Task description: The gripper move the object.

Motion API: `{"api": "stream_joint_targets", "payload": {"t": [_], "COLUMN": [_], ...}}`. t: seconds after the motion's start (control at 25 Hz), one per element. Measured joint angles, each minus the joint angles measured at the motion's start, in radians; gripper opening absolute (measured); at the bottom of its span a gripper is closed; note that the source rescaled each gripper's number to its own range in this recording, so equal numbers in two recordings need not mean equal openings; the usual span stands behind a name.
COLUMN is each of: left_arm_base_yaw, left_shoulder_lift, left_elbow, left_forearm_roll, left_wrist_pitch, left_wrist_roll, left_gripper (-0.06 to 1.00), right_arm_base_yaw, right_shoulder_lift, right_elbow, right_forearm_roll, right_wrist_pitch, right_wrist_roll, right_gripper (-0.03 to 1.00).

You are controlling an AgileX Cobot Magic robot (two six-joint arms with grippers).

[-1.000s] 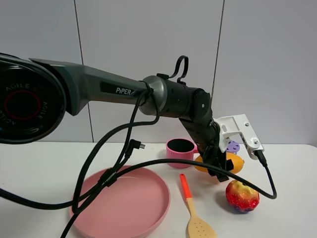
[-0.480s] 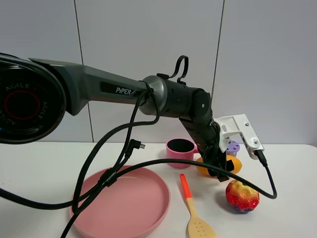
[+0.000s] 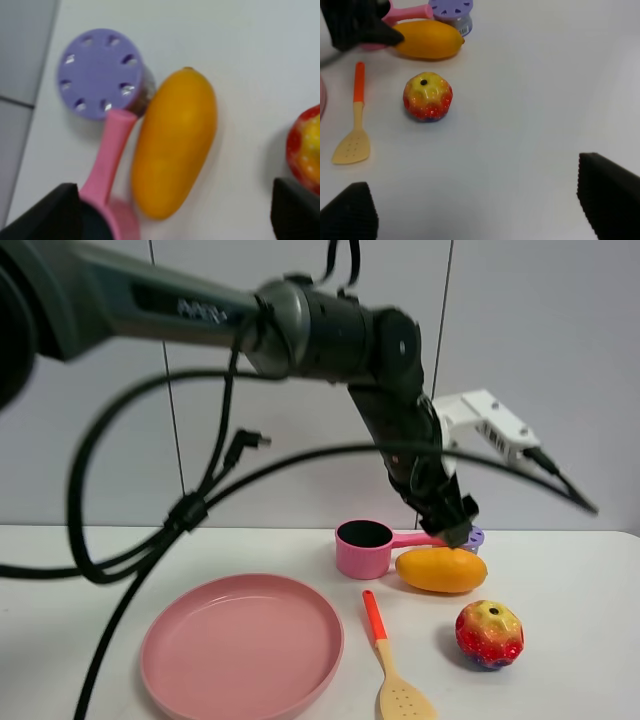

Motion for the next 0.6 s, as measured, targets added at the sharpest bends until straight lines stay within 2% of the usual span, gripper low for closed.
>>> {"api": "stream_joint_targets", "payload": {"t": [0.24,0.36,0.48,0.6], "left_arm_base_yaw": [0.053,0.103,0.181,0.279], "left_shoulder_lift": [-0.208,-0.314,-0.409,-0.521], "left_elbow": [0.000,0.000,0.002,0.048], "left_forearm_roll": [0.118,0.160,0.153,0.103], "left_wrist_pitch": [0.269,0.421,0.457,0.457], "left_wrist_roll": [-0.249,-0.330,-0.393,-0.443], "left_gripper": [0.68,0.70,0.70,0.70], "right_arm_base_yaw": [0.000,0.000,0.000,0.000], "right_shoulder_lift": [0.000,0.000,0.000,0.000], "right_elbow": [0.000,0.000,0.000,0.000], "right_forearm_roll": [0.000,0.000,0.001,0.001], "right_wrist_pitch": [0.000,0.000,0.000,0.000], "right_wrist_roll": [0.000,0.000,0.000,0.000], "right_gripper": [1.00,1.00,1.00,1.00]}}
